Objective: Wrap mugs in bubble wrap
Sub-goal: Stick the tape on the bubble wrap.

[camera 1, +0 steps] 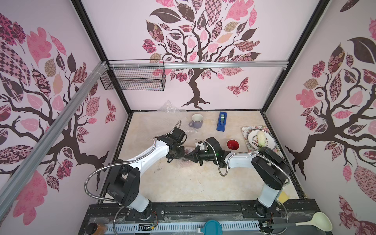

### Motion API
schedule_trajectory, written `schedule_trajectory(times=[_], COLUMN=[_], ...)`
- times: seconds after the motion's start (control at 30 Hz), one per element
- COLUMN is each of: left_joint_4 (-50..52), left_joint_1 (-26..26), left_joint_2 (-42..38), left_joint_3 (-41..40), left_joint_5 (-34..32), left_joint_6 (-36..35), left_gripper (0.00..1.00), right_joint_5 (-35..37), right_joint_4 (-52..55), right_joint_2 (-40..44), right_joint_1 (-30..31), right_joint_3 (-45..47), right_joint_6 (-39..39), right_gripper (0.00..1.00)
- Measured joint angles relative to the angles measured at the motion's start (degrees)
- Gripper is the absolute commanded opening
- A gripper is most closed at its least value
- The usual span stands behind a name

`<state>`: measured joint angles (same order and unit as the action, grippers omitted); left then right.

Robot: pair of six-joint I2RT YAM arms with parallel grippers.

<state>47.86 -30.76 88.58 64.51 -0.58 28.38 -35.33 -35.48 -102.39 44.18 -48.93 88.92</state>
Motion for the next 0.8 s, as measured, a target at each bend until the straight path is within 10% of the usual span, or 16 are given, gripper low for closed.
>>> schedule_trajectory(times=[0.8], left_joint_4=[-5.6], left_joint_1=[-1.7], left_joint_2=[-6.8], left_joint_3=[-8.7], left_joint_5=[-0.7], left_joint_6=[9.9], left_gripper=[0.00], right_joint_5=[3.2], right_joint_4=[-1.1], right_joint_2=[-0.5], right_joint_1=[0.7], right_joint_3=[0.6], right_joint_6=[1.8], right_gripper=[0.00])
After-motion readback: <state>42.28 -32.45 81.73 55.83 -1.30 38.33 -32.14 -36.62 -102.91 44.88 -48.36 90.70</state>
